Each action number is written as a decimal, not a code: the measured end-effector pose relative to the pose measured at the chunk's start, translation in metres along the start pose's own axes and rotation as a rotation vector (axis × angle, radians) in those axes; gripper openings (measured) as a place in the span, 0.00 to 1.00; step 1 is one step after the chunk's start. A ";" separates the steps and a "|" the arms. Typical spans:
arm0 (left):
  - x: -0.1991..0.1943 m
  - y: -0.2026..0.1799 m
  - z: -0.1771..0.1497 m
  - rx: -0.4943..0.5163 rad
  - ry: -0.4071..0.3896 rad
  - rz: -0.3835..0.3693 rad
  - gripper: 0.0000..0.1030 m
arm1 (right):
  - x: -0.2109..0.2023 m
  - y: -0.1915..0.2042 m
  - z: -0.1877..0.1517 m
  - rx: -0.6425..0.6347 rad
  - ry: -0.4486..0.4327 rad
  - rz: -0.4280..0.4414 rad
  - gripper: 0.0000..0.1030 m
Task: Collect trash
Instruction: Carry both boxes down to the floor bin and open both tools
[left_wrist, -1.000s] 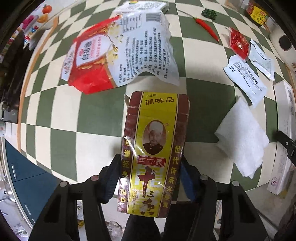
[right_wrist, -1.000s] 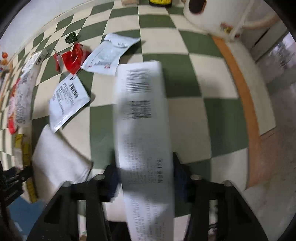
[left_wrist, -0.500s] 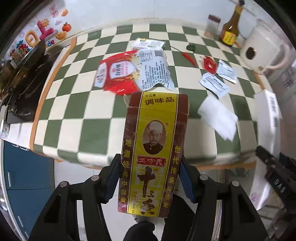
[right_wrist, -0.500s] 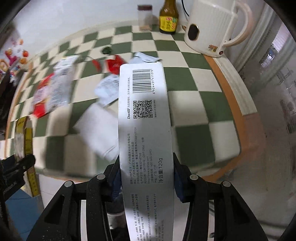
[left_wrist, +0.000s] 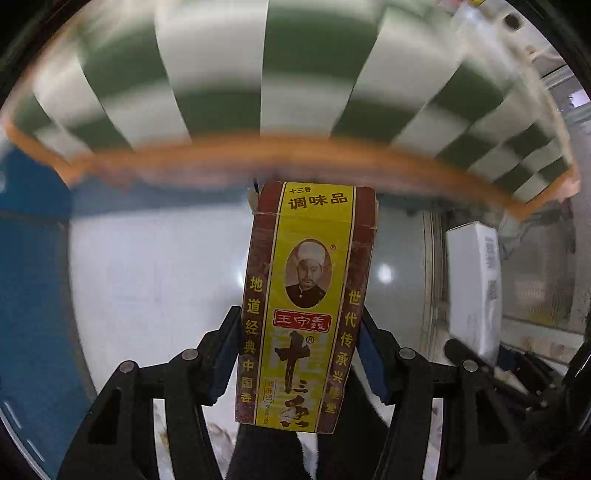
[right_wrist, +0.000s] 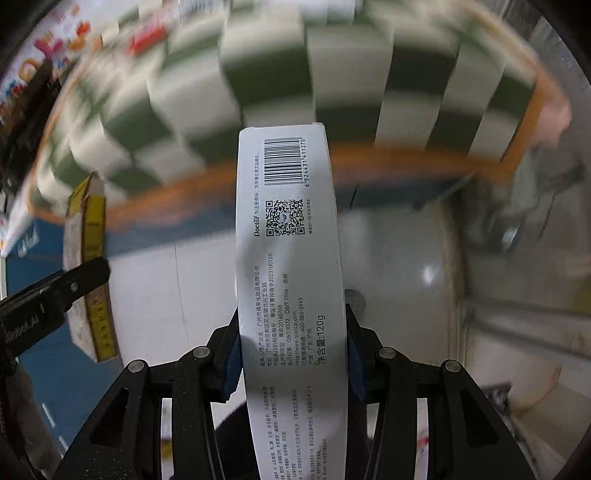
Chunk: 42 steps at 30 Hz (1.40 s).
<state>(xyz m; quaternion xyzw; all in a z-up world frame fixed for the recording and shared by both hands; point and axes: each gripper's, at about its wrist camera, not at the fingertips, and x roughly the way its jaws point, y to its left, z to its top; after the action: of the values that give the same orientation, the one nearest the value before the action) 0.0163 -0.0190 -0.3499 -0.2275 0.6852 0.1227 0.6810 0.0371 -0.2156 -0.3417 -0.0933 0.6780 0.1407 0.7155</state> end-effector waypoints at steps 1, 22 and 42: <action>0.017 0.004 0.000 -0.010 0.024 -0.009 0.54 | 0.021 0.000 -0.008 0.000 0.035 0.001 0.47; 0.321 0.064 0.012 -0.077 0.302 -0.037 0.84 | 0.382 -0.014 -0.026 -0.027 0.399 0.131 0.67; 0.257 0.073 -0.020 -0.113 0.051 0.181 0.95 | 0.342 -0.022 -0.012 -0.050 0.159 -0.081 1.00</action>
<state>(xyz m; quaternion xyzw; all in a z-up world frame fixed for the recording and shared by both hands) -0.0285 -0.0024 -0.6140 -0.2055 0.7119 0.2164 0.6357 0.0467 -0.2147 -0.6846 -0.1495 0.7244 0.1206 0.6621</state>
